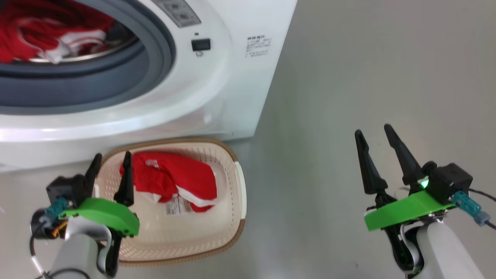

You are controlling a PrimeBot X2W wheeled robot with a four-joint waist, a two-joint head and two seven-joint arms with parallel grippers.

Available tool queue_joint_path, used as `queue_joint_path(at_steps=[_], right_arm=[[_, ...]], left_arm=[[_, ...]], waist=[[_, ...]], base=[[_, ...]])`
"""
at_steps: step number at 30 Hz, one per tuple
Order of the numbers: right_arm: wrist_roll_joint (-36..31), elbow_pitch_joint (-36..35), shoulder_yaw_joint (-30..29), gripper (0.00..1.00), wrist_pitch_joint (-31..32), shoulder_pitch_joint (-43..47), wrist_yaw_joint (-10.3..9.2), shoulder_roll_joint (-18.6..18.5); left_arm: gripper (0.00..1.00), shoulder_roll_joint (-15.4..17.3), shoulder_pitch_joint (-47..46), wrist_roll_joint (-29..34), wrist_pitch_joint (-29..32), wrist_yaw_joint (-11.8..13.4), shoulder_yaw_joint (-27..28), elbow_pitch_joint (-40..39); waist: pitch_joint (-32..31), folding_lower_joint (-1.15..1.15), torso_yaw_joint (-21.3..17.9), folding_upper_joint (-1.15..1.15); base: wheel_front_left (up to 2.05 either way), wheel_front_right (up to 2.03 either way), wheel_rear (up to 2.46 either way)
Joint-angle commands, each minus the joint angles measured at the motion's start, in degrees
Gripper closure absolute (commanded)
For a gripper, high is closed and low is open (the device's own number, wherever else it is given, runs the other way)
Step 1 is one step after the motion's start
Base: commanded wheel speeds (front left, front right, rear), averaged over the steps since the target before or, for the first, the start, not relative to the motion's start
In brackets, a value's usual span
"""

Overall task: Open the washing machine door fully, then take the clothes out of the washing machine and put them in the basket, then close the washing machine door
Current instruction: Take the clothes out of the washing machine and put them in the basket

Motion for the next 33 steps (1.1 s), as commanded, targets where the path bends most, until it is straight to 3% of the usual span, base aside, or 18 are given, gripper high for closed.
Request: queue_joint_path(at_steps=[1,21,33], right_arm=[[-0.6,-0.8,1.1,0.0,-0.4,1.7,0.35,-0.1],[-1.4,0.7,1.4,0.0,-0.4,8.6,0.35,-0.1],[-2.3,-0.4,0.0,0.0,-0.4,13.4,0.35,-0.2]], left_arm=[[0.0,1.1,2.7,0.8,-0.3,-0.3,1.9,-2.7],[0.0,-0.5,16.1,3.6,-0.3,-0.3,3.4,-19.2],[0.0,-1.7,23.8,4.0,-0.3,-0.3,4.6,-27.0]], waist=[[-4.3,0.0,0.7,0.0],[-15.7,0.0,1.3,0.0],[-18.9,0.0,2.3,0.0]], base=[[0.0,0.0,0.0],[0.0,0.0,0.0],[0.0,0.0,0.0]])
